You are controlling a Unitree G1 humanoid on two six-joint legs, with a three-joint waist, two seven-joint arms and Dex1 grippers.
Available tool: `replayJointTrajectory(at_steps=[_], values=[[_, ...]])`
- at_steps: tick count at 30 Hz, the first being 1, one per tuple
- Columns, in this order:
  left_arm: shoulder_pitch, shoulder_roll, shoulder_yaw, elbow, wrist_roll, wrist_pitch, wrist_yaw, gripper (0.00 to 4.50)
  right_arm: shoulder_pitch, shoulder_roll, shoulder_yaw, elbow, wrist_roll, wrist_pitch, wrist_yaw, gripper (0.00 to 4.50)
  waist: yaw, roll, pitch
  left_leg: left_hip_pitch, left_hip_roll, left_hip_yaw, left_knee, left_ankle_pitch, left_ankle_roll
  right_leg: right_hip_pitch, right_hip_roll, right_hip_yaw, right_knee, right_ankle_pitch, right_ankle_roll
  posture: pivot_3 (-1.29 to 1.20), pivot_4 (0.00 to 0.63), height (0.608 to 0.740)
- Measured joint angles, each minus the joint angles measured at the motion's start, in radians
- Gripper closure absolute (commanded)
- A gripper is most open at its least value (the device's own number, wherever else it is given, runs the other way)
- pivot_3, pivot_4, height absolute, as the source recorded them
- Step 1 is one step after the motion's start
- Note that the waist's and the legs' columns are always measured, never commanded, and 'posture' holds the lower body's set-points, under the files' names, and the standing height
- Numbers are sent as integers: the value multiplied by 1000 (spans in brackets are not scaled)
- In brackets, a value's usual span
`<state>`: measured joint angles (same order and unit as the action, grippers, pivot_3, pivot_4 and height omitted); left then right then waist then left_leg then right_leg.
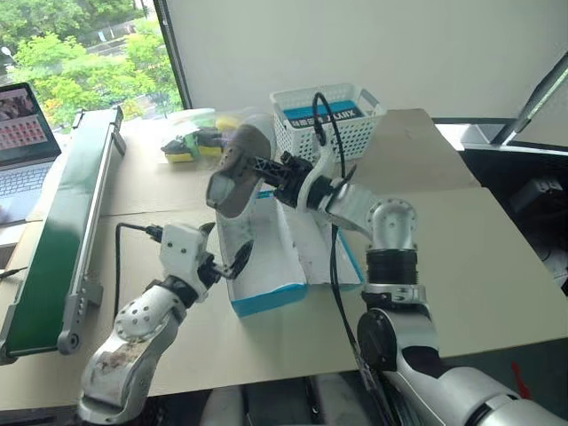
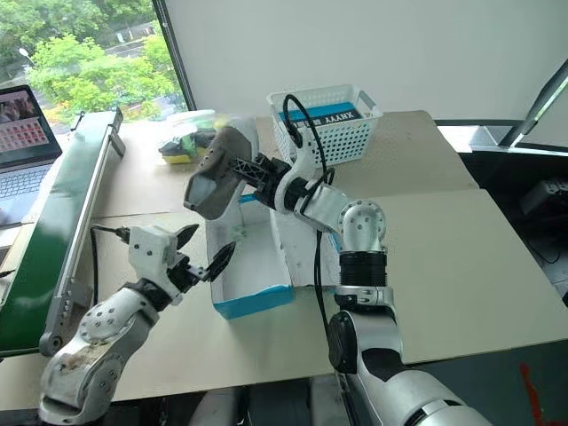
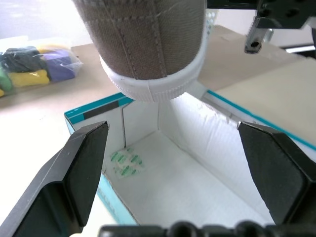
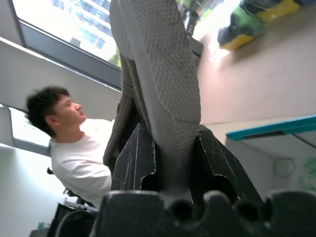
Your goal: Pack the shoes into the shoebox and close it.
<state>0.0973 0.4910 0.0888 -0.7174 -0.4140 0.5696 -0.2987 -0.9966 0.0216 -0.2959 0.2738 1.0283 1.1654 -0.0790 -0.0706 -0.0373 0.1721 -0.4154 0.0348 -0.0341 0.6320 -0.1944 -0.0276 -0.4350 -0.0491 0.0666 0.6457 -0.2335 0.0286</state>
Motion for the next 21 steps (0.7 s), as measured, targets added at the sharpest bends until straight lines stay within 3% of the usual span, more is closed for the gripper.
replayJointTrajectory(at_steps=[9,21], values=[[56,84,57,-11,-2,-28,-127,33,-6,-58,34,-47,-20,411,-147,4051,8,0,0,-2,0,0,1,0,0,-1,0,0,0,0,0,0,150,730],[46,75,44,-48,8,-26,-124,33,-4,-127,235,-47,-240,418,-51,4051,1,0,0,-2,2,0,1,0,0,-2,2,0,0,0,0,0,150,730]])
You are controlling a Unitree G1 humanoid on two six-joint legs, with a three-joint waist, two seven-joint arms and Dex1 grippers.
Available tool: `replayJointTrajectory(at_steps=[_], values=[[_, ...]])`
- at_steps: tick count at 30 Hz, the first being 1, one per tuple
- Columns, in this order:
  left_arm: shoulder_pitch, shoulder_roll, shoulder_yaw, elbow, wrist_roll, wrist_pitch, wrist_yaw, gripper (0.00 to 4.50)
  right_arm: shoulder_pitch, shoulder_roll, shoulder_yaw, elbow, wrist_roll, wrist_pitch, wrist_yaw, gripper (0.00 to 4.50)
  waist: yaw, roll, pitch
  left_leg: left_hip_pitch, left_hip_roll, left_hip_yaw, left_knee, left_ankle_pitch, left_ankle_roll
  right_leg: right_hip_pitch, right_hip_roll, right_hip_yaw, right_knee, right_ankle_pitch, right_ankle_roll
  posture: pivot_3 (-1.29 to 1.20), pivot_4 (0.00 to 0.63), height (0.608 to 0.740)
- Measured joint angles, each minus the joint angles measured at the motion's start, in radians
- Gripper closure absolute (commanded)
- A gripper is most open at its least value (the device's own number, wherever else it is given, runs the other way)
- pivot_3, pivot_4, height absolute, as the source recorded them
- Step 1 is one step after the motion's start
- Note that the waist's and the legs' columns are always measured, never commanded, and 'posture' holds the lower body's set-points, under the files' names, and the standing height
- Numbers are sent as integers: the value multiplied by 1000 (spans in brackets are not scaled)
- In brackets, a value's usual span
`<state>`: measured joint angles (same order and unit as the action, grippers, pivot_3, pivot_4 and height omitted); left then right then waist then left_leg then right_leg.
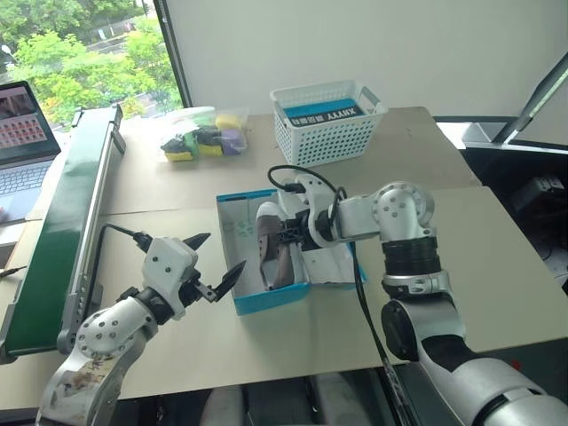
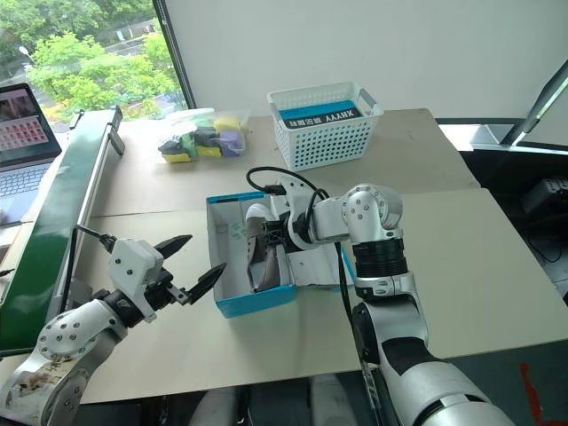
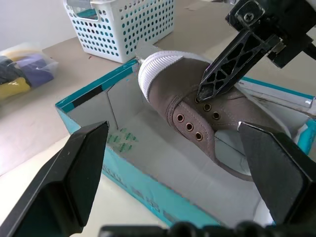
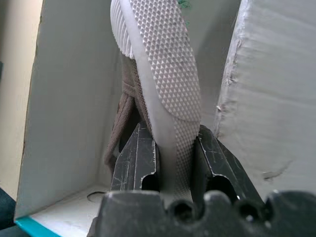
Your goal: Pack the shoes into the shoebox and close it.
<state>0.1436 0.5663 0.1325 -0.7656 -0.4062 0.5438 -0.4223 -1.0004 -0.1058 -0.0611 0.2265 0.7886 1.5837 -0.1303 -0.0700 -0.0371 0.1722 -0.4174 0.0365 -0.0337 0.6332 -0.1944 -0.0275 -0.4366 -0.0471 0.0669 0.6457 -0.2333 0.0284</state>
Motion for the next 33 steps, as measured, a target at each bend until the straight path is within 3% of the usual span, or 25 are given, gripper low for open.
replayJointTrajectory(at_steps=[4,5,14,22,27,33], values=[[7,-5,0,-14,3,5,9,33,-15,13,43,47,-82,-37,44,4051,1,0,0,0,0,0,0,0,0,0,1,0,0,0,0,0,150,730],[7,-6,0,-16,6,6,12,0,-18,17,47,60,-100,-44,57,3071,1,0,0,0,0,0,0,0,0,0,1,0,0,0,0,0,150,730],[11,-15,1,-29,11,7,33,0,-59,81,7,98,-189,-71,111,100,2,0,0,0,1,0,0,0,0,0,1,0,0,0,-1,0,150,730],[-29,-120,135,66,51,8,178,0,-96,58,58,-29,-262,-274,204,100,1,0,0,0,1,0,0,0,0,0,1,0,0,0,-1,0,150,730],[-76,-233,305,174,50,30,339,0,-31,-48,215,-231,-342,-561,408,100,2,-1,0,0,1,0,0,0,0,0,1,0,0,1,0,0,150,730],[-47,-241,417,229,42,28,368,0,146,-81,295,-375,-334,-758,648,100,3,-1,-1,2,2,0,1,0,0,1,1,0,1,1,-2,0,150,730]])
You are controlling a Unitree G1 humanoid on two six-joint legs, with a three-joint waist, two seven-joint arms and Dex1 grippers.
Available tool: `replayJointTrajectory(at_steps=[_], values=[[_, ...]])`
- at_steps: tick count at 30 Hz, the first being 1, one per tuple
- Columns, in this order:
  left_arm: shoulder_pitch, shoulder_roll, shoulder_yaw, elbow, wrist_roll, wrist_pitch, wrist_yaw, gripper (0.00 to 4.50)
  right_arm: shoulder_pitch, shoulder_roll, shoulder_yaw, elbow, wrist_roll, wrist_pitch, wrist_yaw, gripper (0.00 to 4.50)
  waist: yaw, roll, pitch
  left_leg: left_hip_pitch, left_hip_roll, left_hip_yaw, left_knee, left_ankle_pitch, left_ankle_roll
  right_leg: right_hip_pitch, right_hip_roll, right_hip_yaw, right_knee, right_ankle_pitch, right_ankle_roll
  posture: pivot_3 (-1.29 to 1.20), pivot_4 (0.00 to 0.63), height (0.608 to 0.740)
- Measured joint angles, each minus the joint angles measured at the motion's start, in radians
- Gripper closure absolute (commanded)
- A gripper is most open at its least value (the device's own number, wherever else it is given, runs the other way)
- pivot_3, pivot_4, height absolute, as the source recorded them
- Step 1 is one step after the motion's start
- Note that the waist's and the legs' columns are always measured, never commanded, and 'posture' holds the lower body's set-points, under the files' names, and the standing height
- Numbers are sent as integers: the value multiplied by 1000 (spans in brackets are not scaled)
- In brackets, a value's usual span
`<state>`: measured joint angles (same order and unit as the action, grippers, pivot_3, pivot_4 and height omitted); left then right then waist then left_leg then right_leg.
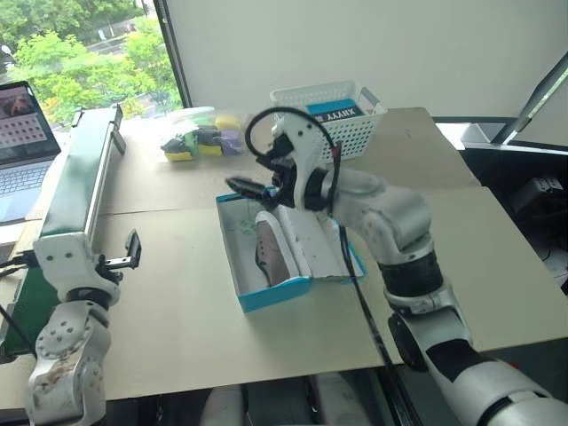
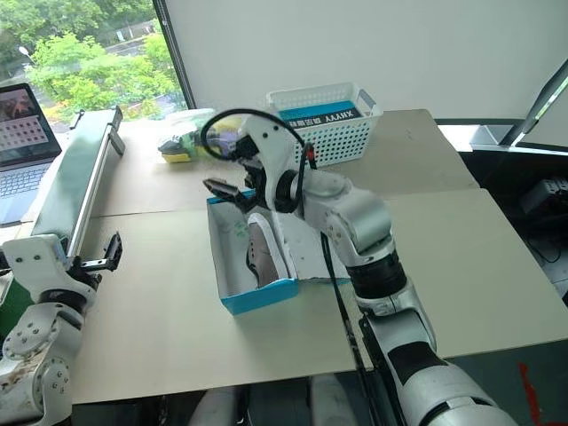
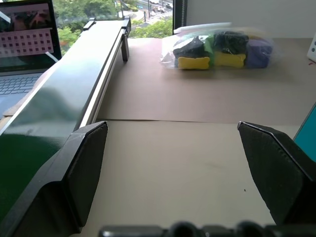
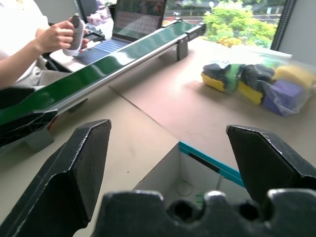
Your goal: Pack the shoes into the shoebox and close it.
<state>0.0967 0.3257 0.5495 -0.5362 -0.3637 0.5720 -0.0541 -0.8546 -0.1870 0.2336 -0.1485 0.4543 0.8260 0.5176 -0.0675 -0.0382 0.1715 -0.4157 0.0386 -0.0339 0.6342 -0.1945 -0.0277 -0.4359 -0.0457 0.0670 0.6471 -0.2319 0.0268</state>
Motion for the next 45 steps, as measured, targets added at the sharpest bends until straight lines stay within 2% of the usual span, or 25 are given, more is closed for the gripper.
replayJointTrajectory(at_steps=[5,11,26,45], values=[[44,44,91,104,-6,-2,-37,0,144,-66,125,-9,-61,-188,174,100,-1,0,0,0,0,0,0,0,0,0,0,0,0,0,0,0,150,730],[64,63,151,166,-23,-28,-75,0,199,-42,155,26,-101,-278,228,42,1,-1,0,1,0,0,0,0,0,0,0,0,0,0,0,0,150,730],[75,72,168,202,-25,-43,-86,0,226,23,157,42,-140,-280,217,42,2,-1,-1,1,0,0,0,0,0,0,0,0,0,0,-1,0,150,730],[37,81,145,260,0,-43,-85,0,211,26,144,68,-165,-255,192,42,3,-1,-1,1,0,0,0,0,0,0,0,0,1,1,-1,0,150,730]])
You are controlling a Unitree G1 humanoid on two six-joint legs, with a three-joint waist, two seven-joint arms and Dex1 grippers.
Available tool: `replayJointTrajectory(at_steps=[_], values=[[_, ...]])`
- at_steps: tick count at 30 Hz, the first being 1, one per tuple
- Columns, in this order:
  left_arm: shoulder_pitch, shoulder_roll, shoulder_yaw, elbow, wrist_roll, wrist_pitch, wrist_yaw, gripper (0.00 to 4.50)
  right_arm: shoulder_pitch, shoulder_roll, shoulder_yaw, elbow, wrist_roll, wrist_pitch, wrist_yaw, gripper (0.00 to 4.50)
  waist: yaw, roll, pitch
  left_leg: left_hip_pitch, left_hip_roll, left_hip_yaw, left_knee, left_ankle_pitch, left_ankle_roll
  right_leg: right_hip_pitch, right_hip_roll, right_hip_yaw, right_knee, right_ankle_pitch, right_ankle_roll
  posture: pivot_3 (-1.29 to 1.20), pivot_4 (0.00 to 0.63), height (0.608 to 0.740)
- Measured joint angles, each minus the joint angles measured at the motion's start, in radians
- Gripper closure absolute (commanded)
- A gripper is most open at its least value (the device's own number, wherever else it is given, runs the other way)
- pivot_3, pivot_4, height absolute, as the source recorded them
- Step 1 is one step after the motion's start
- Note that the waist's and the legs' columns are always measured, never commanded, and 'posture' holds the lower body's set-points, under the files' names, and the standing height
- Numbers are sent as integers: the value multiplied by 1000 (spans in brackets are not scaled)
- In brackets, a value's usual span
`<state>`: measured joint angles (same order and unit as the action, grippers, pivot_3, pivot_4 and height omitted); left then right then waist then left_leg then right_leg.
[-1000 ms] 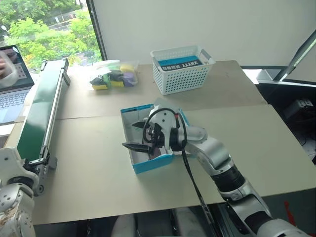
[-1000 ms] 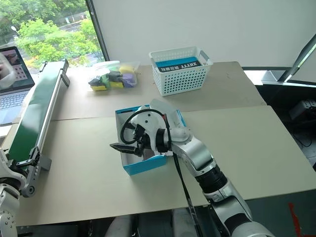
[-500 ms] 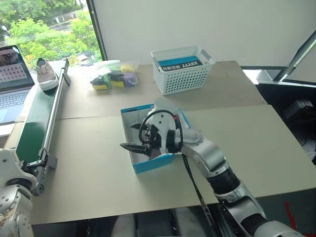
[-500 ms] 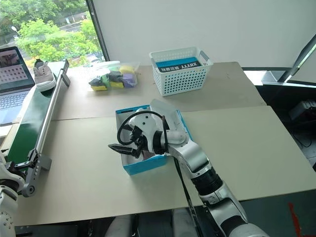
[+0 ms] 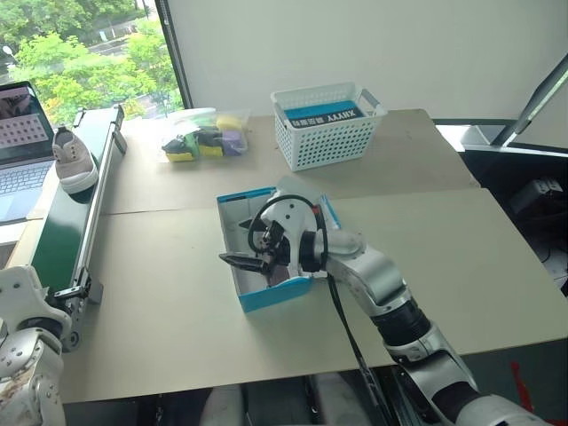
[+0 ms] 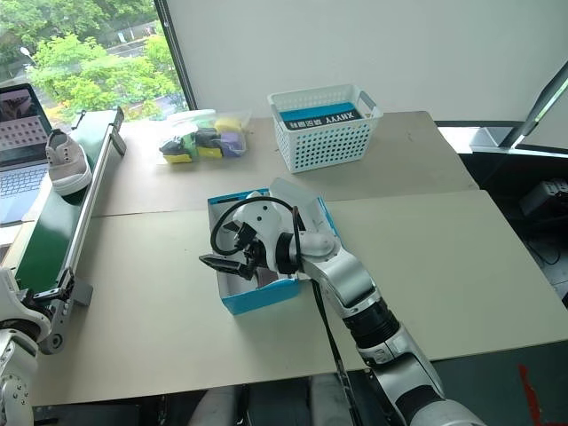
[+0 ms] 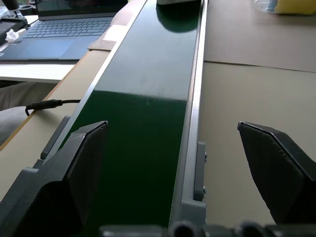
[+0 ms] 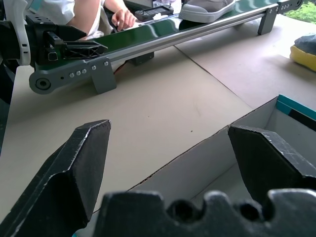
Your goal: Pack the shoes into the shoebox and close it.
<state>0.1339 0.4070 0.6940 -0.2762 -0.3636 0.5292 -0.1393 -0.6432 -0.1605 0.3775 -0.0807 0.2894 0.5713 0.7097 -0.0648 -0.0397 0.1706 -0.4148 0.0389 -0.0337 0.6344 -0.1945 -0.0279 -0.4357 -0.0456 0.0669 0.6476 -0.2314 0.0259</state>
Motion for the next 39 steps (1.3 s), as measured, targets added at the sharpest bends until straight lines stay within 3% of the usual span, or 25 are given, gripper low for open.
replayJointTrajectory(at_steps=[25,36,37,39], values=[[-6,4,1,44,10,-1,6,0,0,5,-4,0,2,8,-4,42,0,0,0,0,0,0,0,0,0,0,0,0,0,0,0,0,150,730],[-63,-22,43,80,44,-8,158,0,0,12,-8,0,6,8,-1,42,4,-1,-1,0,0,0,0,0,0,0,0,0,1,0,0,0,150,730],[-65,-22,41,80,47,-10,161,517,0,12,-9,0,6,8,-1,0,4,-1,-1,0,0,0,0,0,0,0,0,0,1,0,0,0,150,730],[-68,-25,33,80,48,-24,163,1031,0,12,-10,0,6,10,-1,0,5,-1,-1,0,0,0,0,0,0,0,0,0,1,0,0,0,150,730]])
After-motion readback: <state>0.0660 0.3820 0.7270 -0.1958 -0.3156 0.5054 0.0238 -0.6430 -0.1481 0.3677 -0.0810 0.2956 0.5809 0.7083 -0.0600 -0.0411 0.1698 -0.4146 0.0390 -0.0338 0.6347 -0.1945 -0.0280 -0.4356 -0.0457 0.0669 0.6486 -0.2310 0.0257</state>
